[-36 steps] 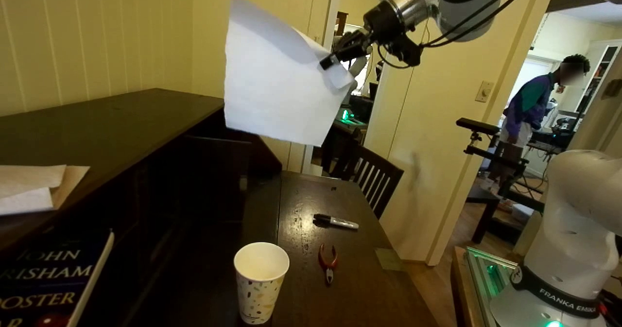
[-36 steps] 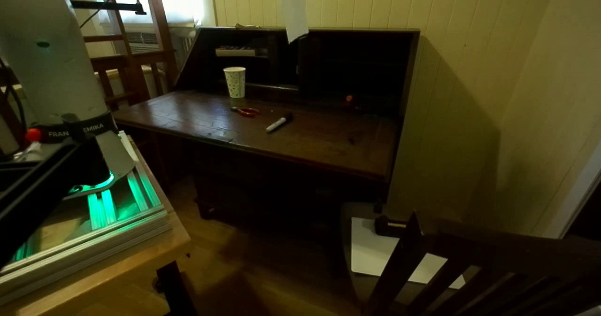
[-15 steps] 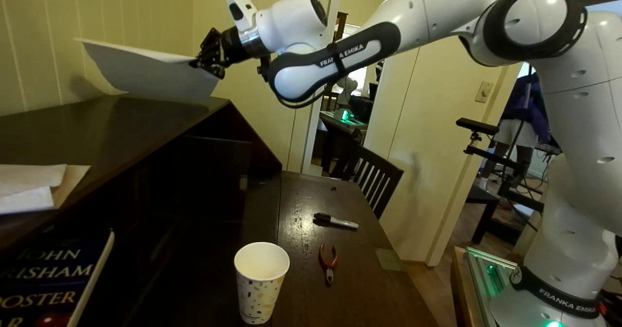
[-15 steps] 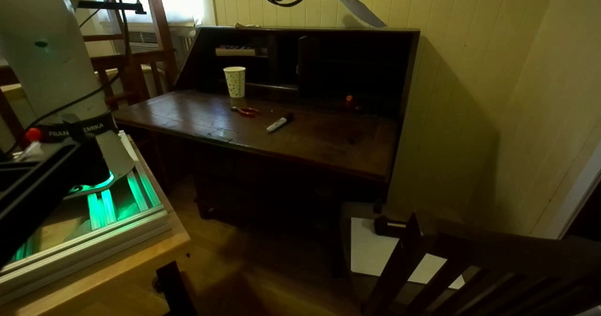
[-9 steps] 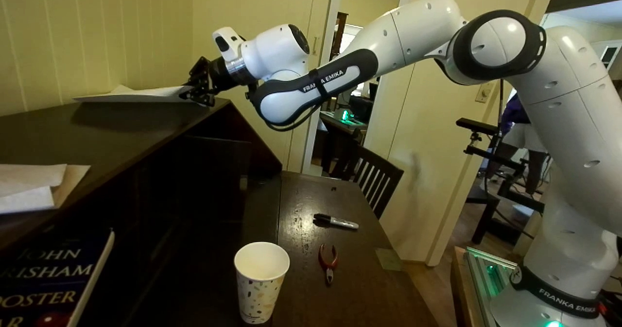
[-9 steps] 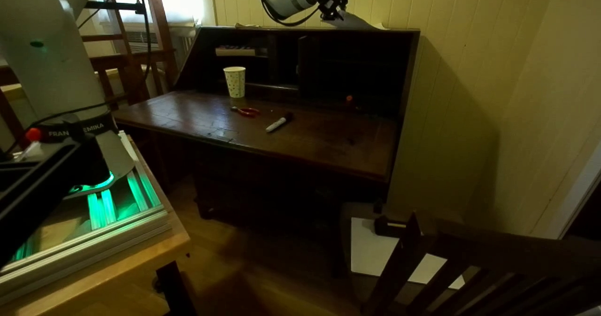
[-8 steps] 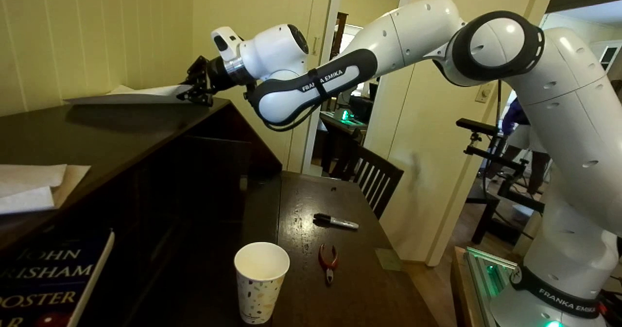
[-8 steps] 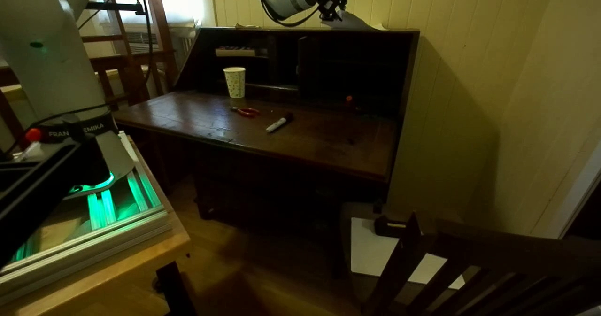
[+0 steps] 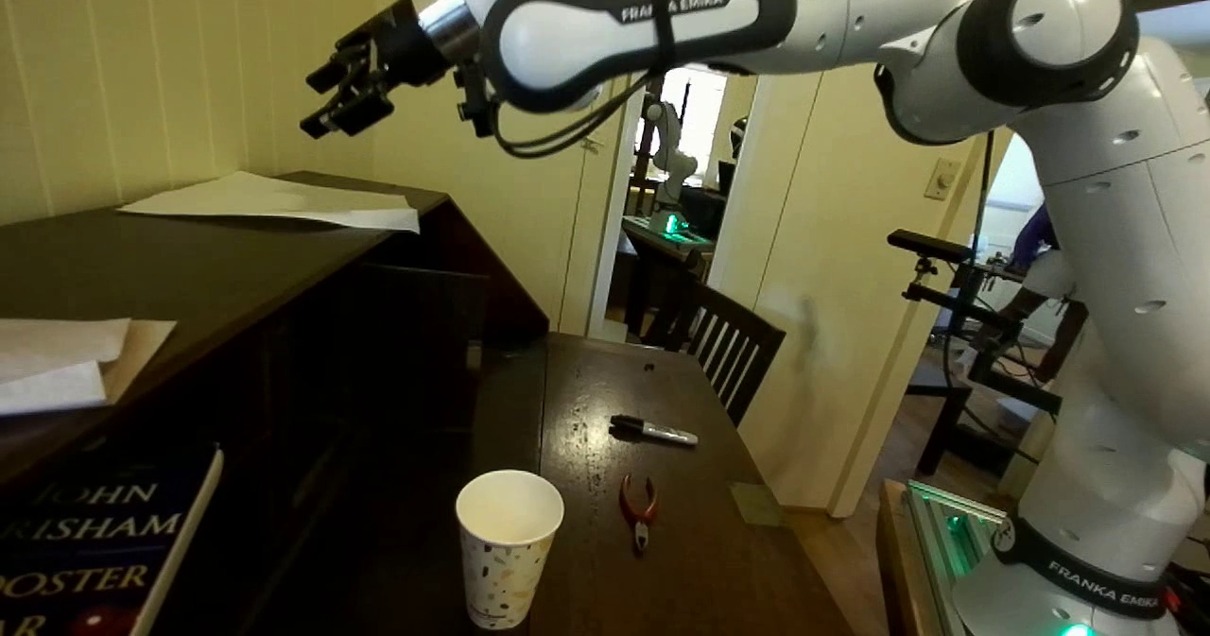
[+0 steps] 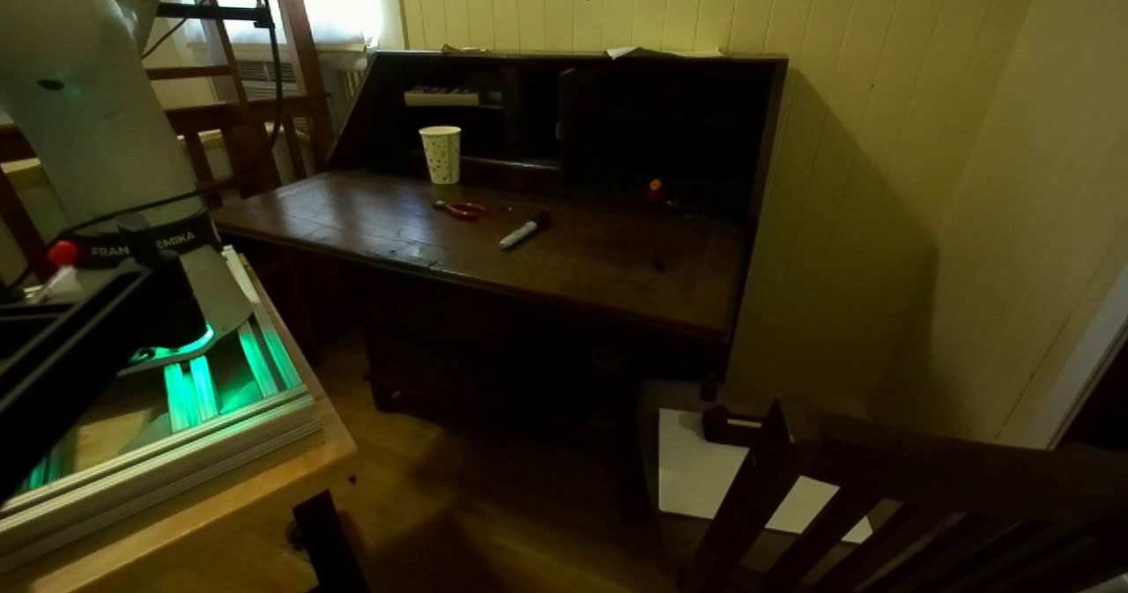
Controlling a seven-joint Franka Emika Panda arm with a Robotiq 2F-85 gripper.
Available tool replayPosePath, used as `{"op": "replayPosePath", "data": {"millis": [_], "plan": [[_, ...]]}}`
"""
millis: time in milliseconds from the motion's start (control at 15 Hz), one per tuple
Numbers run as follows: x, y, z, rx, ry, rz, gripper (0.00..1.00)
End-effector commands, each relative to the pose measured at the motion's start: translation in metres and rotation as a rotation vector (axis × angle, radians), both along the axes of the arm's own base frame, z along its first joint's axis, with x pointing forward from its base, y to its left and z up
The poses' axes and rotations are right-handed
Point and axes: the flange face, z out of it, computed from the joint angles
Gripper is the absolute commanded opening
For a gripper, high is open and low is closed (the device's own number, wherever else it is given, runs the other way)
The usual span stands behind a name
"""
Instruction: Put the paper on top of the shelf
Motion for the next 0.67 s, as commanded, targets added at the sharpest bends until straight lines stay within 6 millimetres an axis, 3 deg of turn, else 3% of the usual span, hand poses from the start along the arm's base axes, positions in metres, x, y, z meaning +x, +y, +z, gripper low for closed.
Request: {"op": "replayPosePath", "data": {"millis": [0,133,400,600], "plan": [[-0.043,0.008,0.061,0.072,0.175,-0.044,1.00],[-0.070,0.000,0.095,0.062,0.272,-0.091,1.00],[-0.140,-0.042,0.166,0.004,0.440,-0.206,1.00],[-0.200,-0.077,0.195,-0.111,0.535,-0.311,1.00]]}}
